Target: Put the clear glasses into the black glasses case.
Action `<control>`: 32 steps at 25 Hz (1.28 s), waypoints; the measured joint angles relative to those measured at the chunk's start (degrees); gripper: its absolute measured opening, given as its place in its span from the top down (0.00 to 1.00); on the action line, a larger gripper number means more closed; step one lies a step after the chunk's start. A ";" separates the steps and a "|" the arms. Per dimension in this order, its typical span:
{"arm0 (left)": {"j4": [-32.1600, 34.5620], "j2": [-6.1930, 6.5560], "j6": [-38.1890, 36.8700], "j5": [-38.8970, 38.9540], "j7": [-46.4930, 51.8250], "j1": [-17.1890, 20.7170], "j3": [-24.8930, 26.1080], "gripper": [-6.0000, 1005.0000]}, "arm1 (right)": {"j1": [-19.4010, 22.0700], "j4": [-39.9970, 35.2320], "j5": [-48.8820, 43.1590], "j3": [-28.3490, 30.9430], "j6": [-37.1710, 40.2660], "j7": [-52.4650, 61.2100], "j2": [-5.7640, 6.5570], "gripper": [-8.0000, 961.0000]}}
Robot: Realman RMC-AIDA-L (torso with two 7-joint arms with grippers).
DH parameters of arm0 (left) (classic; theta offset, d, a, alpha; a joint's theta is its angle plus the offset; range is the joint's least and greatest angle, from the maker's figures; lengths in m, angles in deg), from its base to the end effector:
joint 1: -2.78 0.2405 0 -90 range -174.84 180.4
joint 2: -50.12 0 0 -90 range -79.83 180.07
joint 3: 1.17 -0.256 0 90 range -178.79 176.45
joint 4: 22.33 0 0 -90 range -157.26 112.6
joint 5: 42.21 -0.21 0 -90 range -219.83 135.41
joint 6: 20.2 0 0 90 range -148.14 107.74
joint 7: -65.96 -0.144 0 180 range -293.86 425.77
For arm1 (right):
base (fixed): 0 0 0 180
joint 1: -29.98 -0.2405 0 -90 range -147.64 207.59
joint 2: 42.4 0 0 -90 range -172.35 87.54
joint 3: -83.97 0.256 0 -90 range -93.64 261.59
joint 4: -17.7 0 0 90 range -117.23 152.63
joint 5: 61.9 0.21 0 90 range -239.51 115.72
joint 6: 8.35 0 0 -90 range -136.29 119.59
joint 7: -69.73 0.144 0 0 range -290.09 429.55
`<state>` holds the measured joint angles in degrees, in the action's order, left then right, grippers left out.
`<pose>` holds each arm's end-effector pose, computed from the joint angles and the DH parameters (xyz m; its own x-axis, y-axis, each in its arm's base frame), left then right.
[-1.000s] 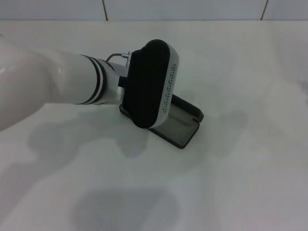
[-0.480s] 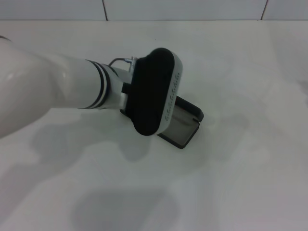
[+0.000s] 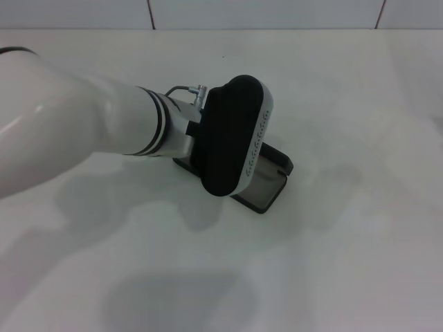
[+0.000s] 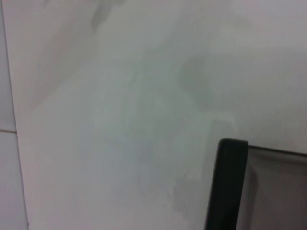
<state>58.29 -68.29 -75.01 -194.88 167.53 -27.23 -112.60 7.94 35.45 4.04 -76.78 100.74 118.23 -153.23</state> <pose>-0.1315 0.3456 -0.0848 0.7140 -0.4866 -0.5034 -0.6483 -0.7310 -0.2129 0.3389 0.2649 0.1238 0.5102 0.2908 -0.8094 -0.6324 -0.5111 -0.5822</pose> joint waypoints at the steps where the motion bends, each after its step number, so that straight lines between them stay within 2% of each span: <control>1: -0.25 -0.01 0.00 -0.36 0.32 -0.24 -0.17 0.50 | 0.00 0.00 0.00 0.00 -0.04 -0.02 0.00 0.87; 16: -0.29 0.03 -0.37 -3.29 2.04 -0.85 -1.33 0.61 | -0.58 0.00 0.15 0.00 -1.19 -0.51 0.17 0.87; 22: 0.87 -0.03 -0.43 -3.29 3.45 -0.64 -1.03 0.80 | -0.69 -0.60 0.61 0.00 -1.62 -0.82 0.47 0.87; 27: 3.61 -0.81 -0.36 -3.47 7.37 0.03 0.26 0.80 | -0.91 -0.61 0.61 0.00 -1.98 -0.85 0.78 0.87; 32: 4.03 -1.38 1.27 -8.48 16.83 0.36 -0.32 0.80 | -1.15 -0.61 0.61 0.00 -2.20 -1.04 1.06 0.87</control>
<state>62.31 -69.67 -73.74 -203.36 184.36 -26.87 -112.92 6.80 34.83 4.65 -76.78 98.54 117.19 -152.17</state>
